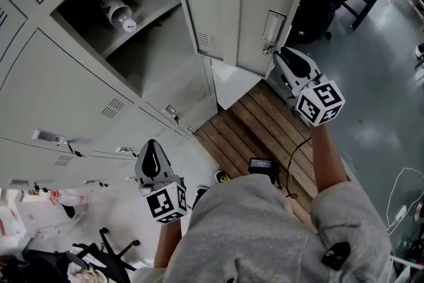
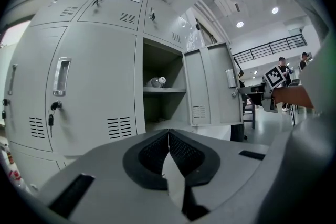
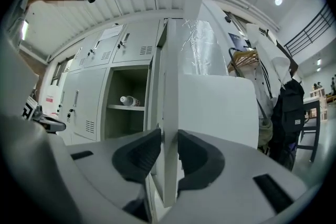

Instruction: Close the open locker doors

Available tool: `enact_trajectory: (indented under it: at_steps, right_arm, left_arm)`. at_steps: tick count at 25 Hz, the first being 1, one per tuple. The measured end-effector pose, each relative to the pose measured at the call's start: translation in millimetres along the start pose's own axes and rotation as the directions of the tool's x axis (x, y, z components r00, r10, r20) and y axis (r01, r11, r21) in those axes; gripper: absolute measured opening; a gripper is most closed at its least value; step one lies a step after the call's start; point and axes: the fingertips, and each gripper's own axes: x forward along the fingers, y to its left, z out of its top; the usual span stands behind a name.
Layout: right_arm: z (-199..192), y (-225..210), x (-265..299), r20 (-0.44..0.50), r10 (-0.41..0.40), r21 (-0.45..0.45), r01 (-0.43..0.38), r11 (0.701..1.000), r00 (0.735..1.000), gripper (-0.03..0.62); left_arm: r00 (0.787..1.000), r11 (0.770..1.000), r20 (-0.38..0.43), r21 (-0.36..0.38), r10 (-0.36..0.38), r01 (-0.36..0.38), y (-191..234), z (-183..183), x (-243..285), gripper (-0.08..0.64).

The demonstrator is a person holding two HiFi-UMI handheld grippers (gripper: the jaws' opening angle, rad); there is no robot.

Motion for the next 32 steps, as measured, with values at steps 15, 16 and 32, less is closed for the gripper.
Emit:
enact_trajectory:
  at_steps: [15, 16, 32]
  right_arm:
    - [1.3, 42.5, -18.4, -0.011, 0.256, -0.016, -0.256, 0.967, 0.967, 0.106]
    - [1.7, 48.7, -20.0, -0.016, 0.284, -0.022, -0.285, 0.958, 0.959, 0.104]
    - [8.3, 175.0, -10.2, -0.096, 0.556, -0.197, -0.563, 0.803, 0.826, 0.075]
  left_arm:
    - [1.0, 1.0, 0.018, 0.003, 0.009, -0.009, -8.7, 6.3, -8.6, 0.011]
    - [1.0, 1.0, 0.02, 0.005, 0.009, -0.009, -9.0, 7.2, -9.3, 0.011]
    - [0.998, 0.998, 0.024, 0.007, 0.065, -0.065, 0.6, 9.5, -29.4, 0.011]
